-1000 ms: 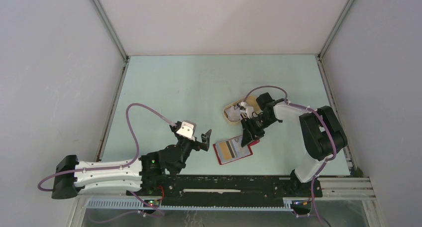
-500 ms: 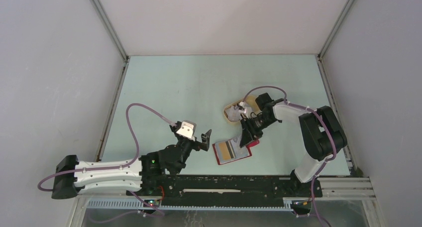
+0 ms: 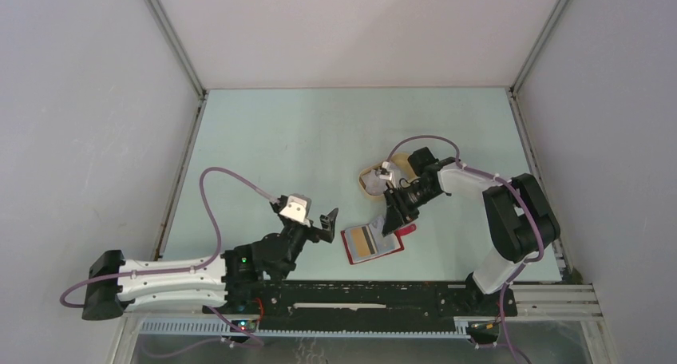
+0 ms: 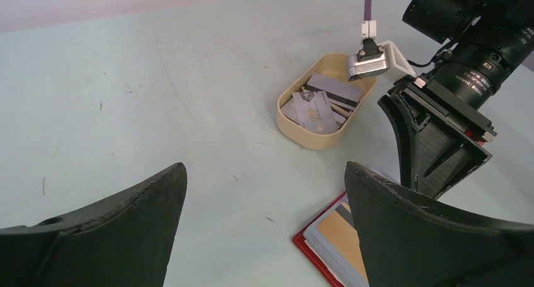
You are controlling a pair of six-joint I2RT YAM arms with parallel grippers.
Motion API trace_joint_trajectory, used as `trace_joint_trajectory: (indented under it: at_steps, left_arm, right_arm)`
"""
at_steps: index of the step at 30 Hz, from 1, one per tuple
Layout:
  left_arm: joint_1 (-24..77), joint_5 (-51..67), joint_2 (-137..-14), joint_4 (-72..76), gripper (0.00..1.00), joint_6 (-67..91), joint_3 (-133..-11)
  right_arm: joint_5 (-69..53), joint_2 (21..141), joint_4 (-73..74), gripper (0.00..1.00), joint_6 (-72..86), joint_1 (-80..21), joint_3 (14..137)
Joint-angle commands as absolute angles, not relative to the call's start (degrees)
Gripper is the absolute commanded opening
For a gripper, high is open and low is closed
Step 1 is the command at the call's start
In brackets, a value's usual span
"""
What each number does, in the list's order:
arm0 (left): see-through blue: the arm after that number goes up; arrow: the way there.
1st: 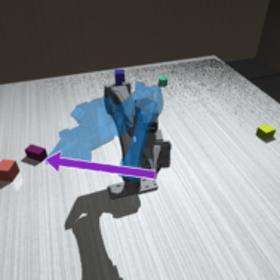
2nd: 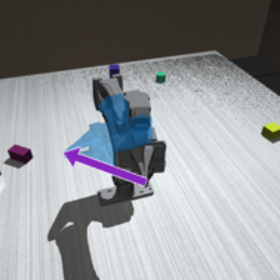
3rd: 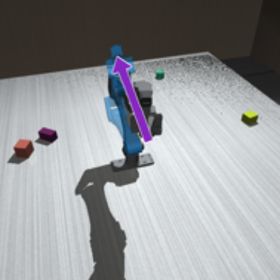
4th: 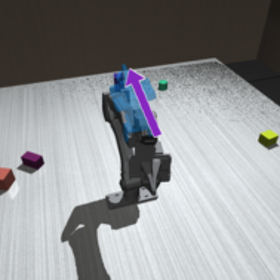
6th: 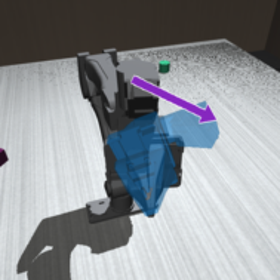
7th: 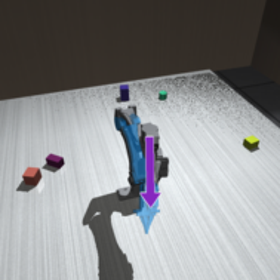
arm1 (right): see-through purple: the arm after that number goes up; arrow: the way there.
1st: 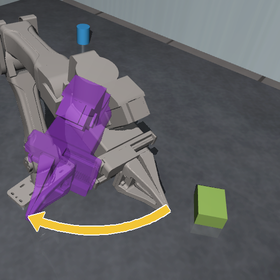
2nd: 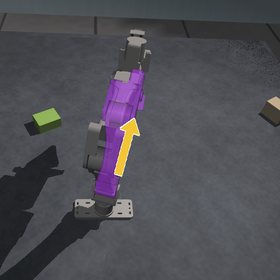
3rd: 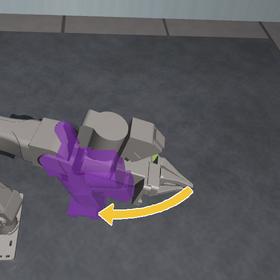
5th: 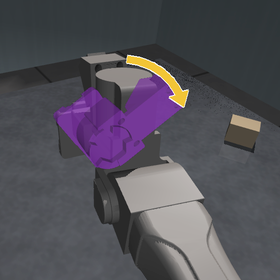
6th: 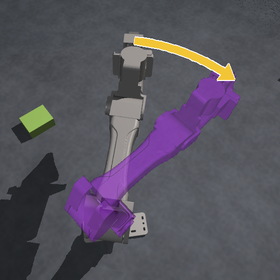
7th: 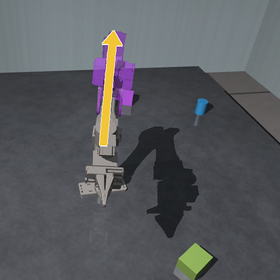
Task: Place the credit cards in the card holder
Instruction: Turn over the card slot in the storage box.
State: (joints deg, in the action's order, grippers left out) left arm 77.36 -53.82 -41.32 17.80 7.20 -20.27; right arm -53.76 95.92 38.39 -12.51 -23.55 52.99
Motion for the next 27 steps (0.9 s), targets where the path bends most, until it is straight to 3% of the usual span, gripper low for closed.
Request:
trace_joint_trajectory:
  at_steps: [1,7,13,22,27]
  left_arm:
    - [77.3,-54.6,-40.5,19.1,1.00,10.1,-19.0]
    - [73.1,-45.9,-40.3,18.8,0.98,28.9,-16.6]
    - [66.9,-37.1,-41.1,23.4,0.85,37.9,-13.8]
    - [64.5,-27.5,-55.9,32.5,0.68,43.7,-16.1]
    - [63.5,-24.2,-64.0,34.1,0.65,50.2,-19.1]
  right_arm:
    - [-52.2,93.6,38.5,0.49,-12.7,-23.5,54.8]
    - [-54.6,94.1,38.8,0.48,-13.2,-23.9,54.8]
    - [-56.7,95.1,39.6,0.47,-13.5,-24.0,55.2]
    - [-57.4,95.8,40.0,0.44,-13.7,-24.6,55.2]
    - [-57.7,97.4,40.5,0.41,-14.1,-25.8,55.7]
